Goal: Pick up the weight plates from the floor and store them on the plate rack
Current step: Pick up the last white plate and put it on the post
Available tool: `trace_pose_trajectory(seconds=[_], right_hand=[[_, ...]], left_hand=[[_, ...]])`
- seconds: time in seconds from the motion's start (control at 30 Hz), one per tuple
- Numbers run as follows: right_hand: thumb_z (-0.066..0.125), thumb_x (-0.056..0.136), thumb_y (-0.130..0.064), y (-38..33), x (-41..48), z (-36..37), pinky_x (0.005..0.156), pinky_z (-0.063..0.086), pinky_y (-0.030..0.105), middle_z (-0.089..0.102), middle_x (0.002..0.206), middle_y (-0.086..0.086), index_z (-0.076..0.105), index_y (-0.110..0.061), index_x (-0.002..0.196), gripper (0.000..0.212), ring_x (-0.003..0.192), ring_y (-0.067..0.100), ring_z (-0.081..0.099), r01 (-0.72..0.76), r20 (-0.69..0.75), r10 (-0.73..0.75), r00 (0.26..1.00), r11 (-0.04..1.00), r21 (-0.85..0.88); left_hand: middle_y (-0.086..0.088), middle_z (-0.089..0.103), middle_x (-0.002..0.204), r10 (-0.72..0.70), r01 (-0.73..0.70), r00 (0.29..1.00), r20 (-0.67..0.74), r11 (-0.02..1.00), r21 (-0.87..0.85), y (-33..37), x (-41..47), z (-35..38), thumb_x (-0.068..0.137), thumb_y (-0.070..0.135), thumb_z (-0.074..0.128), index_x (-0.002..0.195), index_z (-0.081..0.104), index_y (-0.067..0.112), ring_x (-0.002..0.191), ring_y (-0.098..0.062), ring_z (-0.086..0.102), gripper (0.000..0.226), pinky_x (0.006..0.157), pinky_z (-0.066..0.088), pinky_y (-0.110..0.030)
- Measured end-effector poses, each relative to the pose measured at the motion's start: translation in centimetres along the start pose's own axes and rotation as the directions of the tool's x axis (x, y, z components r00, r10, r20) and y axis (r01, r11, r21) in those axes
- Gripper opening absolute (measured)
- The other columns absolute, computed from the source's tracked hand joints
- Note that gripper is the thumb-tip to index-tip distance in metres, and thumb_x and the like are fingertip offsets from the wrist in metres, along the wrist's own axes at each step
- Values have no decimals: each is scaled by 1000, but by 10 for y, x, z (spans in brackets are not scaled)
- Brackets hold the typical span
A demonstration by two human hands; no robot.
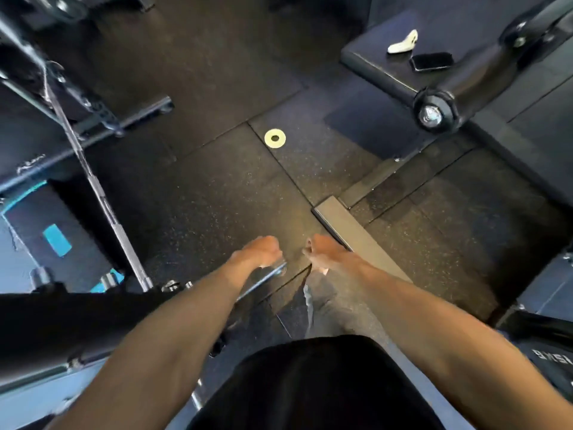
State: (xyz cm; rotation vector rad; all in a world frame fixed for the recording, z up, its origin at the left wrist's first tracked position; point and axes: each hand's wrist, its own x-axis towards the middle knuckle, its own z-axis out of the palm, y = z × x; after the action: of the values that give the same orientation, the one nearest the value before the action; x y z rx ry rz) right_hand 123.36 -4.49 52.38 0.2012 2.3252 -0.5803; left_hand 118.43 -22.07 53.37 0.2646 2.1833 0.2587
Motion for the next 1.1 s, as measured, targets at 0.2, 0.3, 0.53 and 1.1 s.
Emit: trace_pose_trajectory(seconds=[0.2,0.3,0.53,1.1], right_hand=[[42,101,-25,0,98,-117,77,46,35,65,111,20,61,-7,94,28,106,36,63,37,86,-37,996,999,1],[41,100,-29,3,144,-159,87,50,37,65,118,21,63,-1,107,37,111,37,62,7,59,-8,998,1000,20],[40,100,-29,-3,259,-233,84,51,37,67,112,15,63,-8,111,32,103,34,65,18,111,-14,994,999,-35],[43,101,-21,-56,558,-342,92,45,36,63,122,16,60,-2,117,30,114,34,59,-14,168,20,986,999,-37]], left_hand=[[-23,67,116,-60,58,998,-14,992,-114,41,73,-112,98,22,46,116,63,2,106,-38,66,32,93,53,-43],[-23,69,112,-73,57,994,-80,980,-189,52,112,-155,97,18,45,109,65,2,102,-38,66,28,88,54,-42],[-14,67,119,-98,86,994,-43,972,-217,58,218,-234,97,23,47,116,64,8,107,-32,64,29,90,50,-39],[-14,69,111,-151,173,984,89,929,-327,-3,492,-405,100,18,45,113,64,3,101,-31,66,27,73,46,-28]])
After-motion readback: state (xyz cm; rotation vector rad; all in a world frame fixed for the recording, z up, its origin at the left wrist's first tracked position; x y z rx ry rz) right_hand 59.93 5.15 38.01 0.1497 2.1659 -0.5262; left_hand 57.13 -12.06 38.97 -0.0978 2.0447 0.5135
